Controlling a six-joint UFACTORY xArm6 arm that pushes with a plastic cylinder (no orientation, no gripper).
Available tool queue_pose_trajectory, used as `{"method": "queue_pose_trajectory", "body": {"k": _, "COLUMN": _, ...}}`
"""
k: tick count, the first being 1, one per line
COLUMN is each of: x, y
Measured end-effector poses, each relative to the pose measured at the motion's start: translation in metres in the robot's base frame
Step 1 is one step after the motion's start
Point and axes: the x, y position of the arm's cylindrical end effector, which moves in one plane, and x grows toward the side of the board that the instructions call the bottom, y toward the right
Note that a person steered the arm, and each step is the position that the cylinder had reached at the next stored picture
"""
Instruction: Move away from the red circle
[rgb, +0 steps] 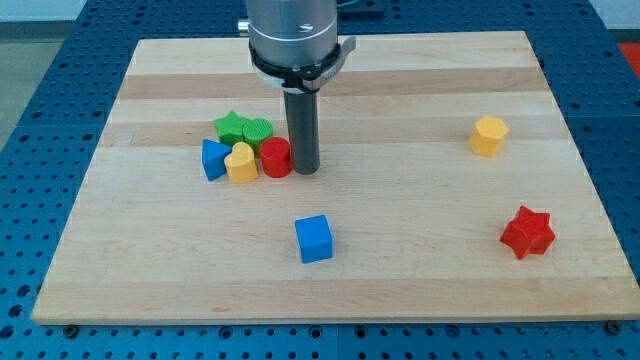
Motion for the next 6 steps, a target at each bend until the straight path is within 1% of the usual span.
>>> {"method": "queue_pose_trajectory", "body": {"k": 1, "x": 0.0, "y": 0.052}}
{"method": "queue_pose_trajectory", "body": {"k": 2, "x": -0.012, "y": 0.104}}
{"method": "queue_pose_trajectory", "body": {"k": 3, "x": -0.042, "y": 0.147}}
{"method": "queue_pose_trajectory", "body": {"k": 4, "x": -0.093, "y": 0.179}}
{"method": "queue_pose_trajectory", "body": {"k": 5, "x": -0.124, "y": 0.208}}
{"method": "queue_pose_trajectory", "body": {"k": 6, "x": -0.09, "y": 0.268}}
